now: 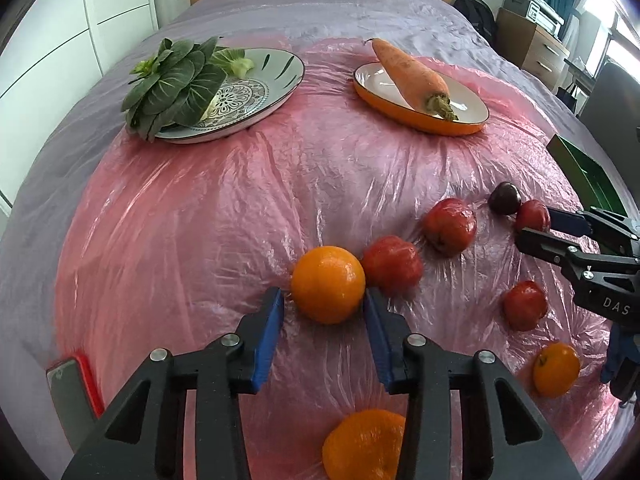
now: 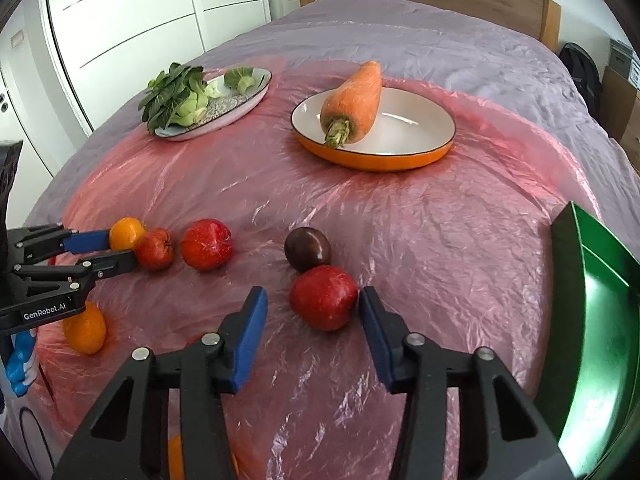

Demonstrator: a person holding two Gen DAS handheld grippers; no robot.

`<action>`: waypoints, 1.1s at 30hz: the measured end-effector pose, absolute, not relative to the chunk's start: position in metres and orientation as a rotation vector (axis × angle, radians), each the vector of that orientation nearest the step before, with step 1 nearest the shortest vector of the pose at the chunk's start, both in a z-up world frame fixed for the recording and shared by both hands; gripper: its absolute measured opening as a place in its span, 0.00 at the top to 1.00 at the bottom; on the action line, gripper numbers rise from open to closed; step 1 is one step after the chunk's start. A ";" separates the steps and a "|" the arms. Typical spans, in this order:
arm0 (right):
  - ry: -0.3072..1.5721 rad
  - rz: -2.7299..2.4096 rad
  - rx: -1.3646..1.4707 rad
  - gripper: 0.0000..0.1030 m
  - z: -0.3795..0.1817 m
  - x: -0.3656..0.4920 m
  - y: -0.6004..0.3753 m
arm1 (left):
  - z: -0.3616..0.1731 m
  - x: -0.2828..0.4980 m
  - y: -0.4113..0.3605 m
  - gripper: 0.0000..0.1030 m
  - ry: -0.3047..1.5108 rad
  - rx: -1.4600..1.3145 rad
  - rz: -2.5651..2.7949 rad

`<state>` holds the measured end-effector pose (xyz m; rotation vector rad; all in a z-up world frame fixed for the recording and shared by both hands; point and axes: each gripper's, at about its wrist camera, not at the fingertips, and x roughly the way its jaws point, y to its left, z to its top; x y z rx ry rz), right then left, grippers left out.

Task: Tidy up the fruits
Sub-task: 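Grasp another orange with the left gripper while the right gripper grasps a red tomato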

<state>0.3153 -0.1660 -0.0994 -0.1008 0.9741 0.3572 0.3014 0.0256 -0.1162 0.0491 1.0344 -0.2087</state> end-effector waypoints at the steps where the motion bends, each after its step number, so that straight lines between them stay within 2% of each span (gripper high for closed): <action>1: 0.976 0.356 -0.099 0.50 -0.101 0.317 -0.165 | -0.117 0.302 0.025 0.65 1.035 0.050 -0.210; 3: 0.979 0.357 -0.095 0.51 -0.104 0.318 -0.165 | -0.119 0.304 0.025 0.65 1.036 0.053 -0.210; 8: 0.986 0.363 -0.079 0.68 -0.109 0.323 -0.168 | -0.123 0.310 0.023 0.65 1.041 0.067 -0.211; 14: 0.993 0.359 -0.080 0.70 -0.114 0.327 -0.168 | -0.127 0.311 0.021 0.65 1.044 0.074 -0.219; 16: 0.996 0.356 -0.081 0.70 -0.115 0.328 -0.168 | -0.127 0.310 0.023 0.68 1.042 0.076 -0.215; 18: 0.997 0.353 -0.090 0.74 -0.116 0.329 -0.167 | -0.127 0.309 0.024 0.68 1.036 0.066 -0.221; 19: 0.996 0.350 -0.096 0.80 -0.116 0.329 -0.167 | -0.126 0.309 0.024 0.69 1.034 0.067 -0.223; 33: 0.966 0.341 -0.034 0.81 -0.097 0.322 -0.179 | -0.109 0.297 0.037 0.69 1.005 -0.001 -0.204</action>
